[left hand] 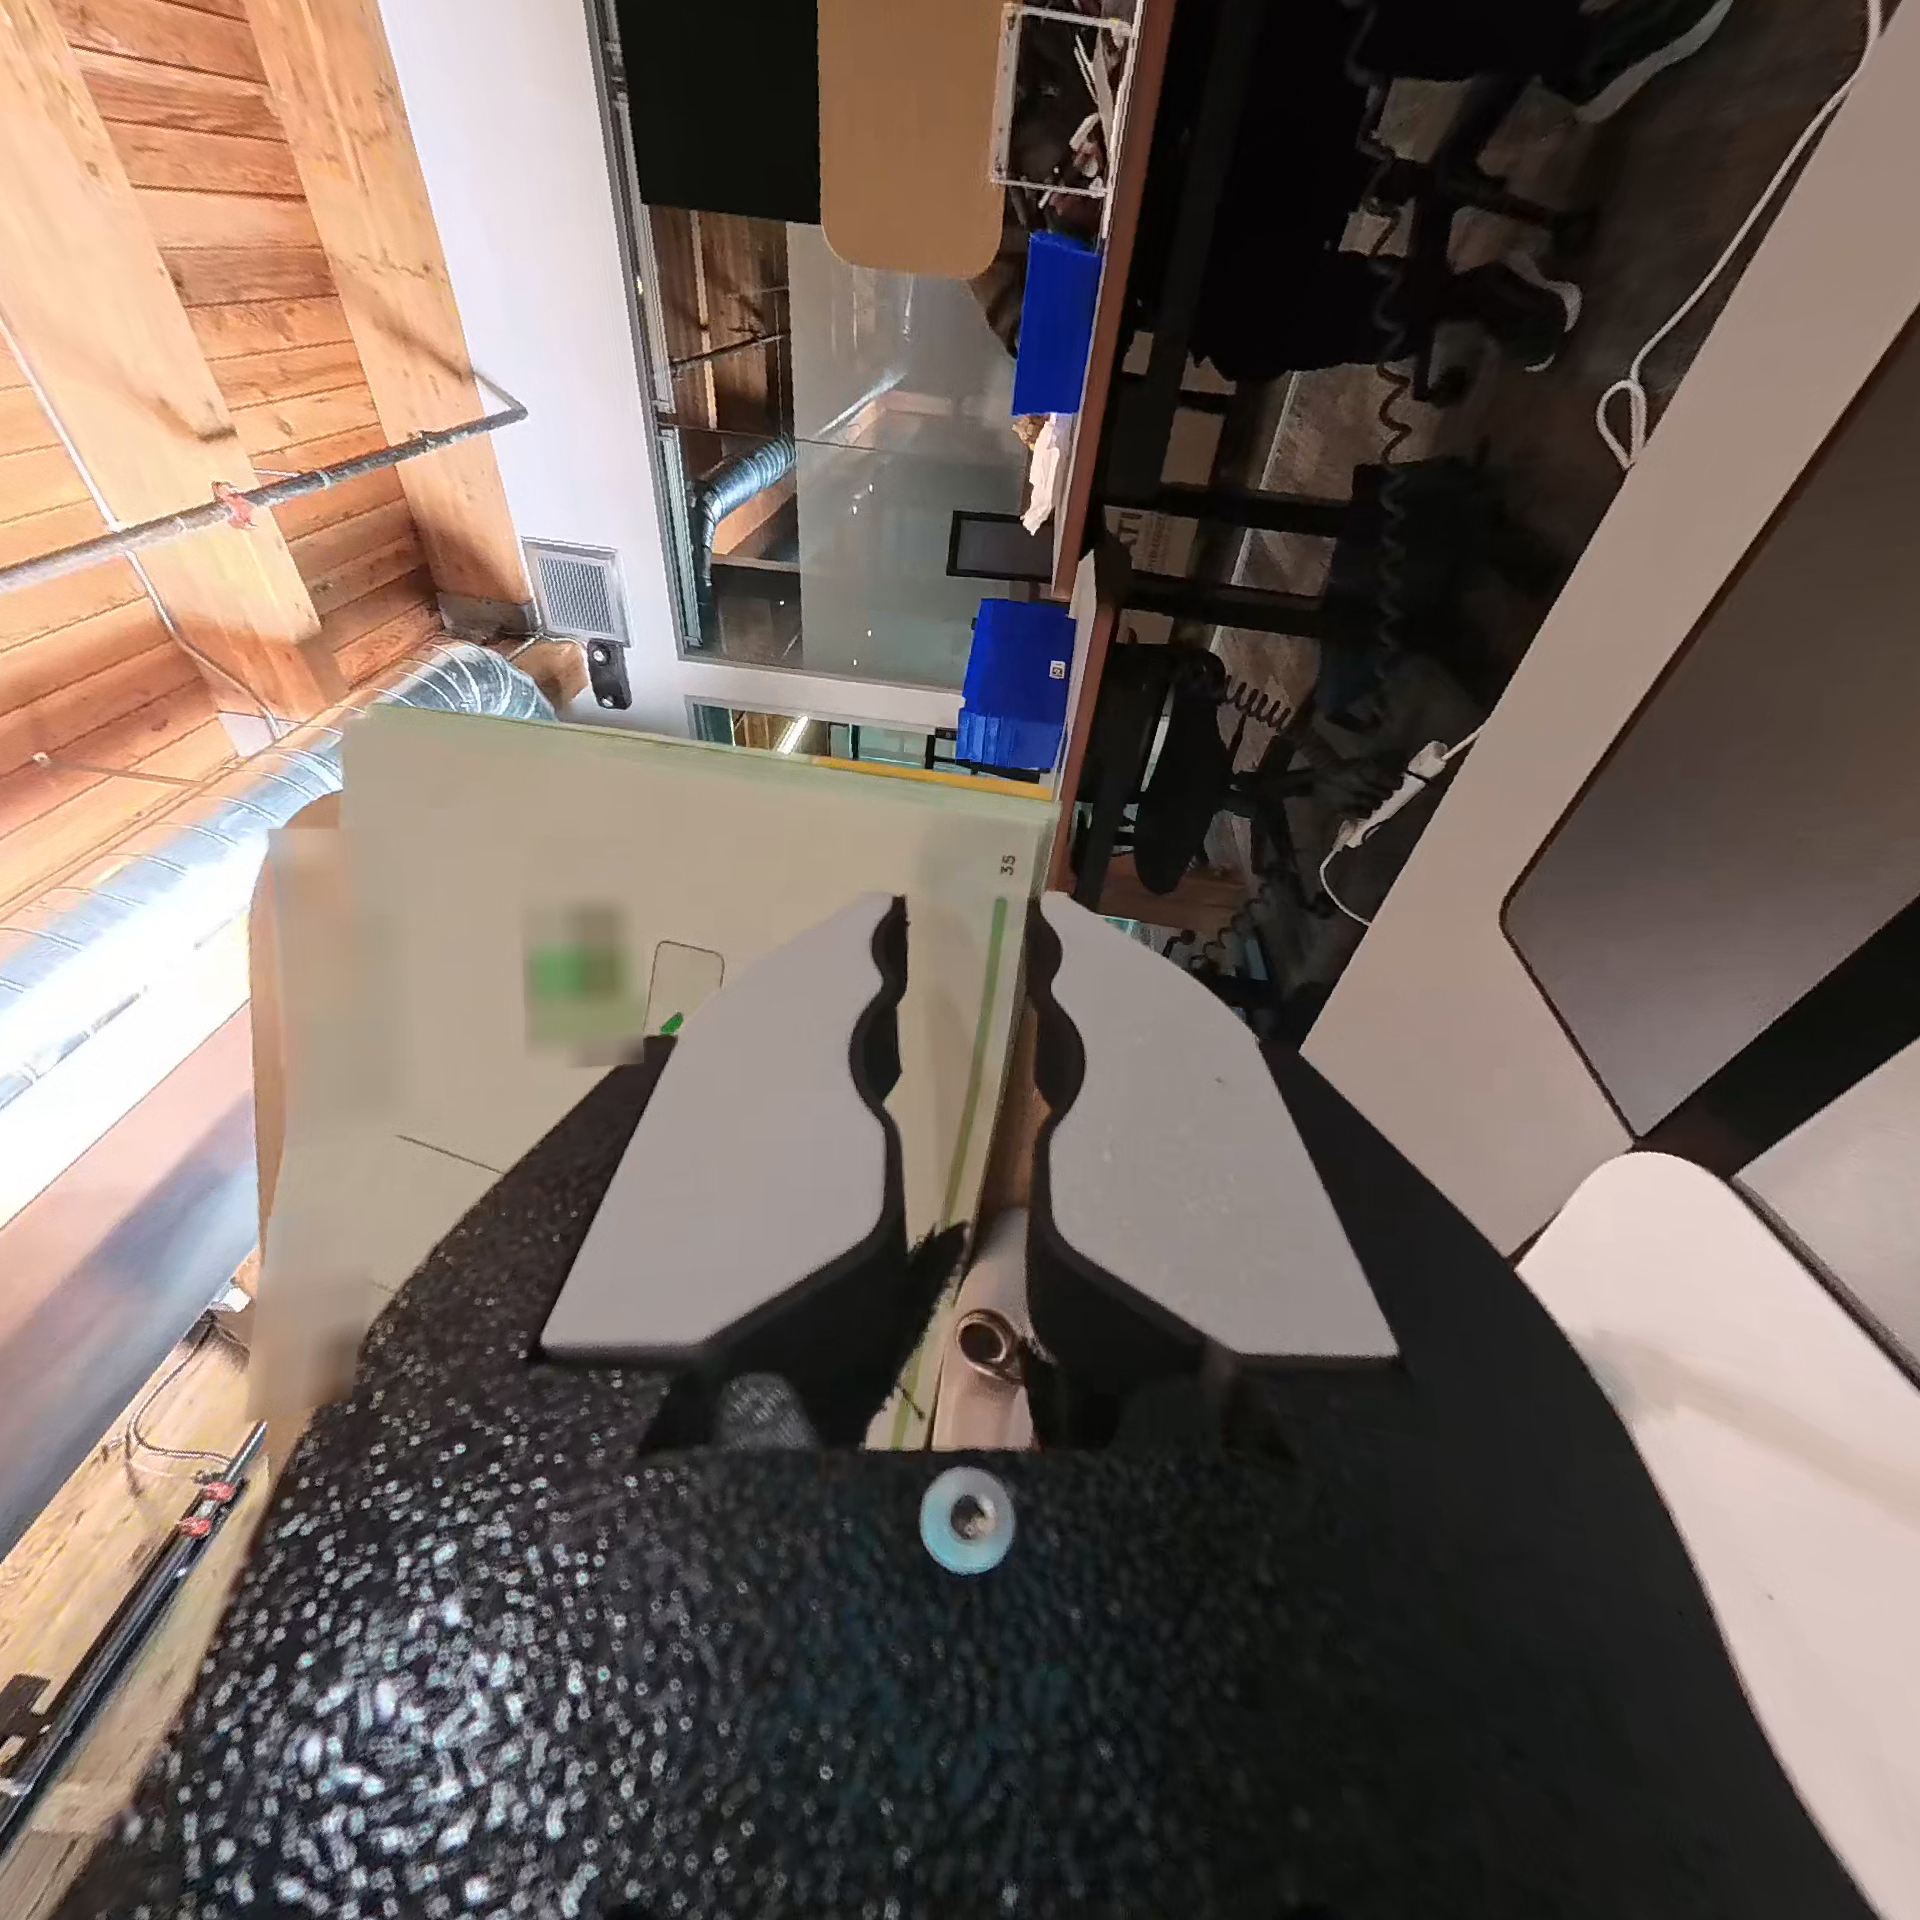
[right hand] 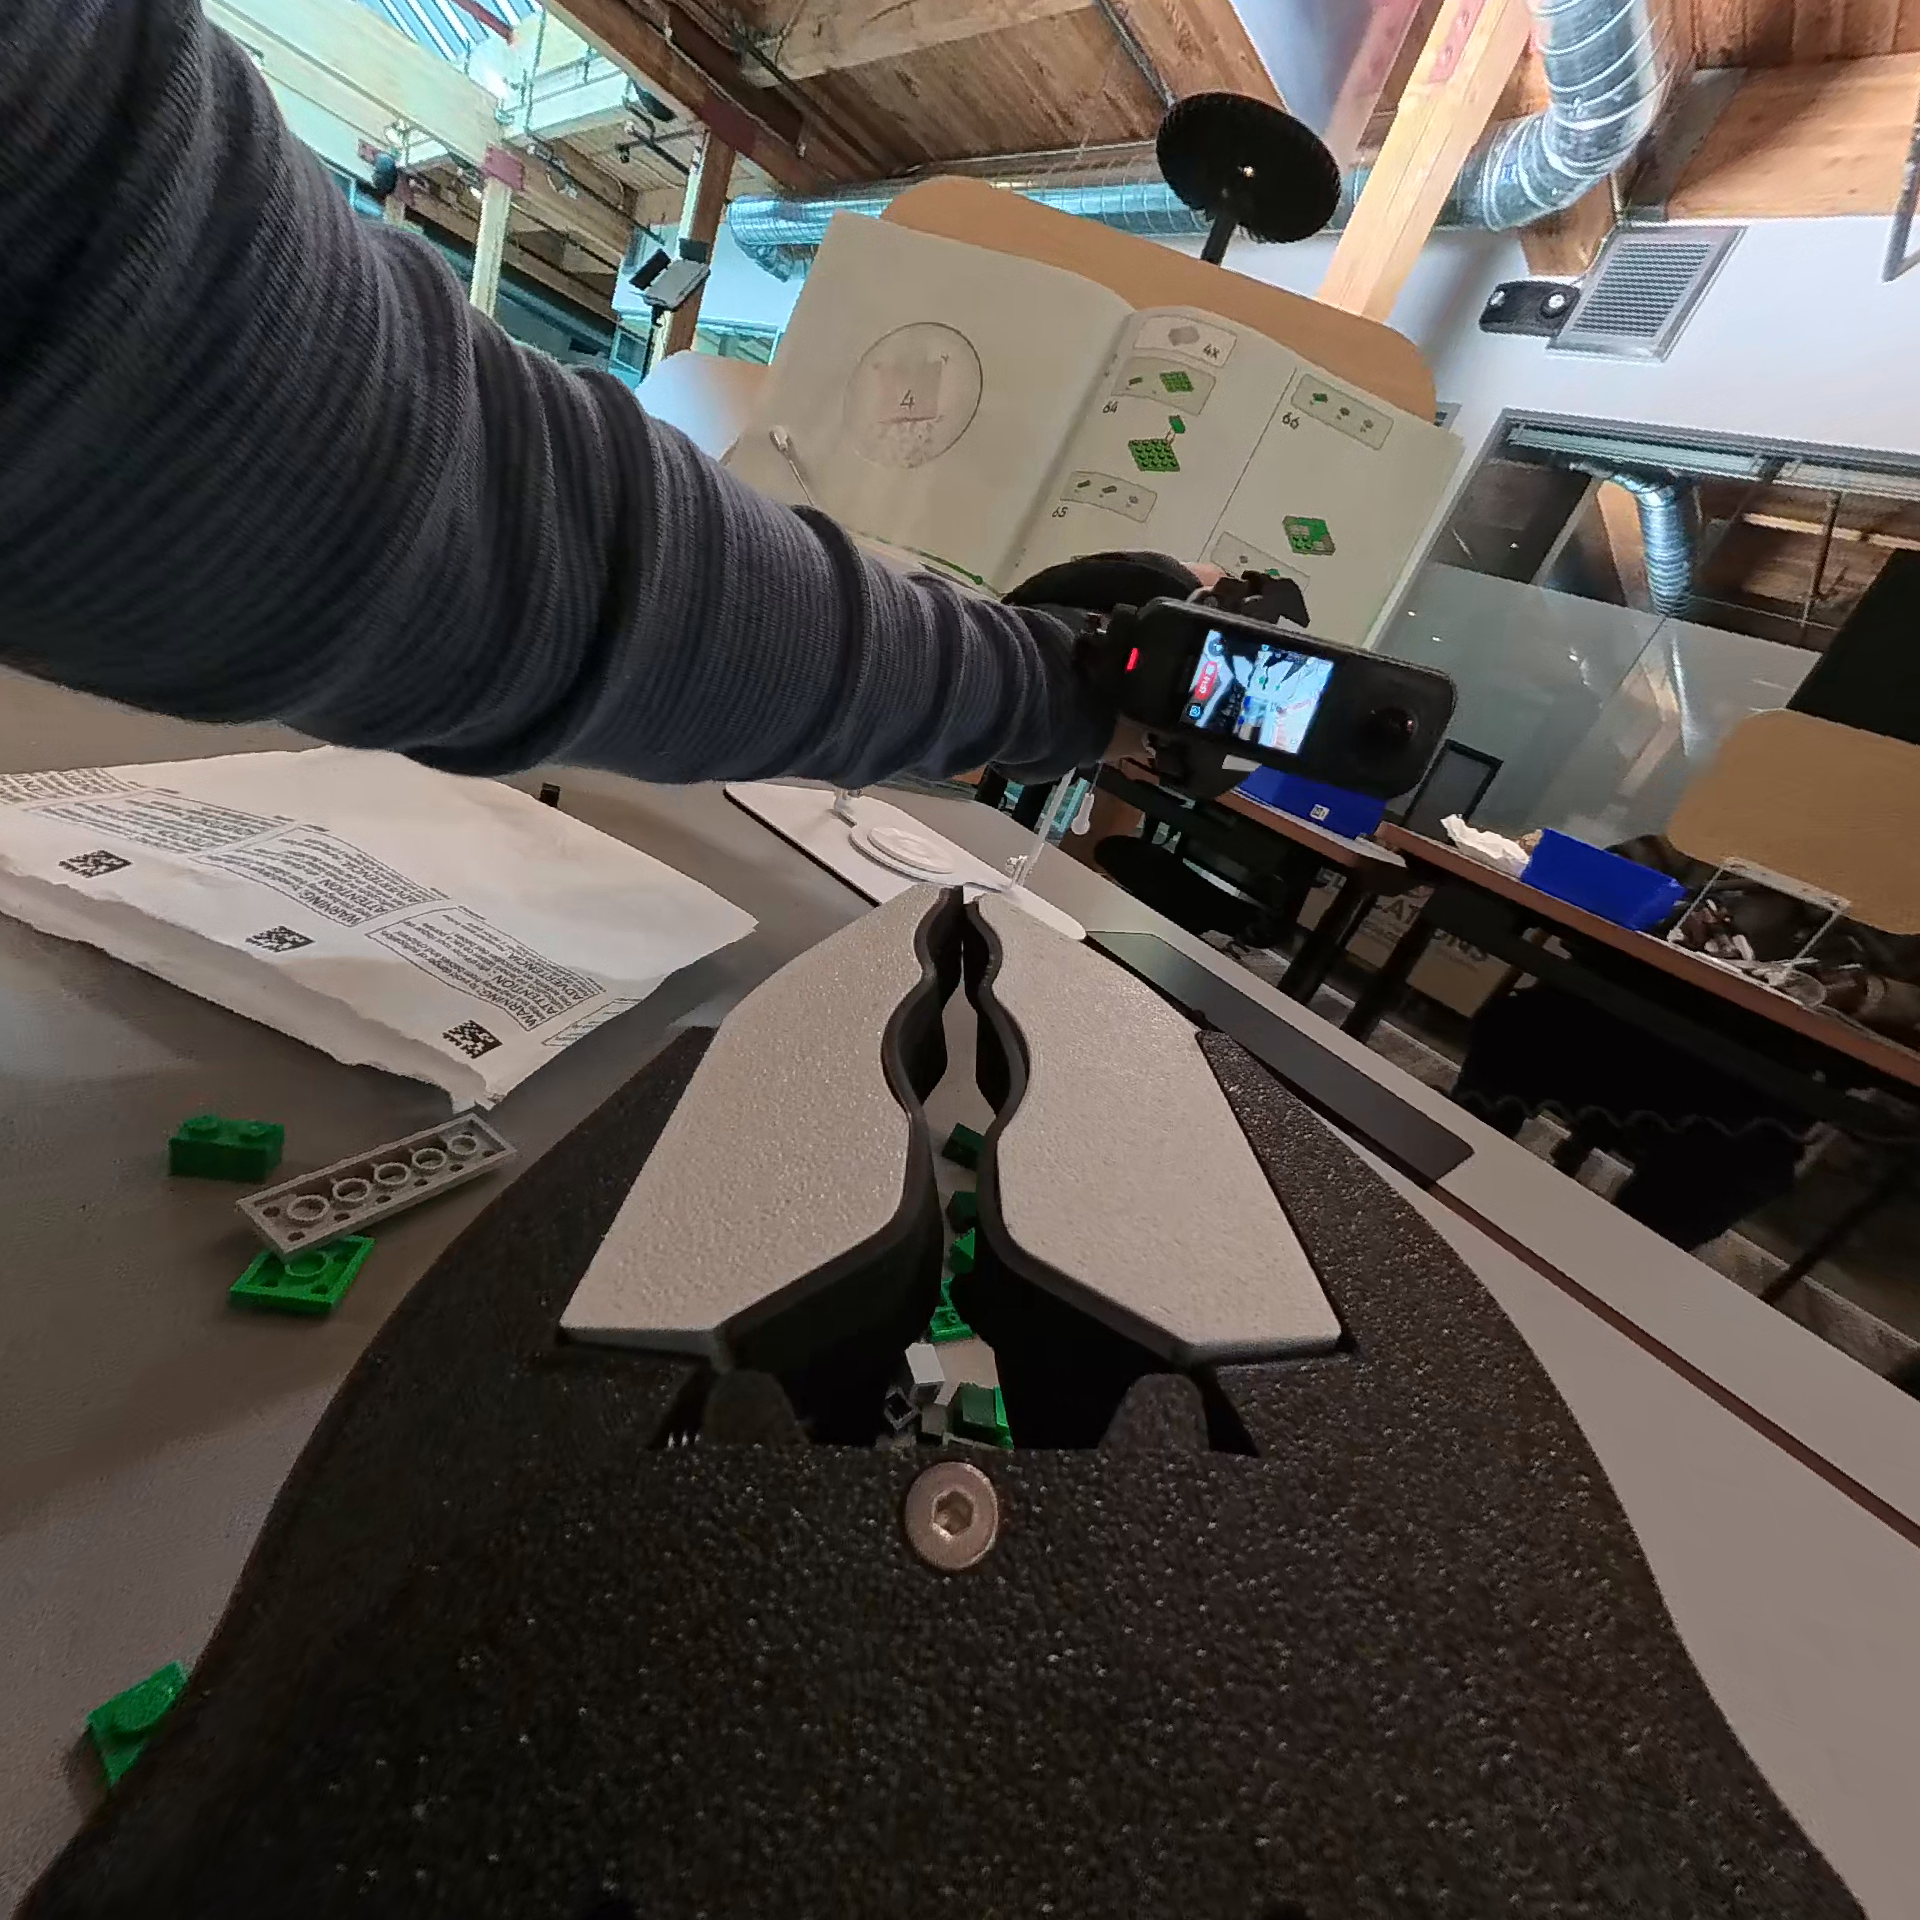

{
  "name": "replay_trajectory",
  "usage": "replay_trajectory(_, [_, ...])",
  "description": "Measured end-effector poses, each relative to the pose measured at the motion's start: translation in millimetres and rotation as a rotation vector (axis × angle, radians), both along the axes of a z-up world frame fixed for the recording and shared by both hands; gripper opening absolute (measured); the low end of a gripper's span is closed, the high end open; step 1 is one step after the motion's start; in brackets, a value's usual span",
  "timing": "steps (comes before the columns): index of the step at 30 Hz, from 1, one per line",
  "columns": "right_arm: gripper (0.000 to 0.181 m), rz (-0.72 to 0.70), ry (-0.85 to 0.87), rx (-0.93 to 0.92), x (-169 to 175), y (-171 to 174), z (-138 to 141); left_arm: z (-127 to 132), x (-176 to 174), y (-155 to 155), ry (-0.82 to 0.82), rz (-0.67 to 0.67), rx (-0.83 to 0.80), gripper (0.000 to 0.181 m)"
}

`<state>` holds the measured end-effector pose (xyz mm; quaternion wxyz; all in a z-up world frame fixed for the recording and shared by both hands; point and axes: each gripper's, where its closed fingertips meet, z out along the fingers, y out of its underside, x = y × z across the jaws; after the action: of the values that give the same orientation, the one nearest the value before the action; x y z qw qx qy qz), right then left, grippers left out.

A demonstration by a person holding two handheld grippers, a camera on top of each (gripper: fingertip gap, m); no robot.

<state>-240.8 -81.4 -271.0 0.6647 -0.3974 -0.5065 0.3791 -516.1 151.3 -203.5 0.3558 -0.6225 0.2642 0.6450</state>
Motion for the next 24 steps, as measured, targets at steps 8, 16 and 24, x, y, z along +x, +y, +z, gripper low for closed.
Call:
replay_trajectory(8, [0.000, 0.001, -0.002, 0.003, 0, 0, 0, 4, 5, 0, -0.067, -0.031, 0.012, 0.002])
replay_trajectory(16, [0.000, 0.006, -0.004, 0.002, 0, -1, -1, 10, 15, -10, -0.205, -0.116, 0.145, 0.000])
replay_trajectory(24, [0.000, 0.012, -0.009, 0.003, -1, -1, -1, 11, 17, -21, -0.280, -0.160, 0.241, 0.000])
